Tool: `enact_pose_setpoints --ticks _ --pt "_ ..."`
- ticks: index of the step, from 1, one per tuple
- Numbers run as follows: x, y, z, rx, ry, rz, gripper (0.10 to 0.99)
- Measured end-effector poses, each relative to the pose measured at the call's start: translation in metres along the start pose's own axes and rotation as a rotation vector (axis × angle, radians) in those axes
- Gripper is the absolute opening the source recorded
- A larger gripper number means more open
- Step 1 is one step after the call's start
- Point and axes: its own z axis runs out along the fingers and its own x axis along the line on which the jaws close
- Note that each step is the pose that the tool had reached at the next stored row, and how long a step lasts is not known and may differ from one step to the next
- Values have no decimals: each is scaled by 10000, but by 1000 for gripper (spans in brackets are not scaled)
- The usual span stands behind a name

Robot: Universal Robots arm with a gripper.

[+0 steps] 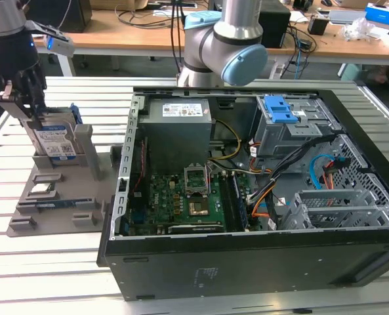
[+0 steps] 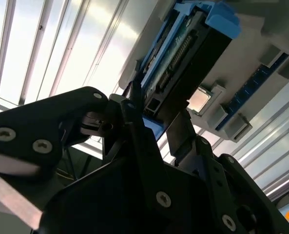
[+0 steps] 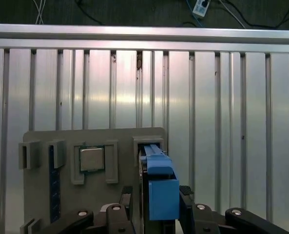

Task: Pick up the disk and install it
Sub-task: 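Pick up the disk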

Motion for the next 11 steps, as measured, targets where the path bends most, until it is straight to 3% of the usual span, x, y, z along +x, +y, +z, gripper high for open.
enact_pose_setpoints --ticks 4,11 --pt "1 -16 85 0 3 -36 482" --pt "2 -41 122 -2 5 -40 482"
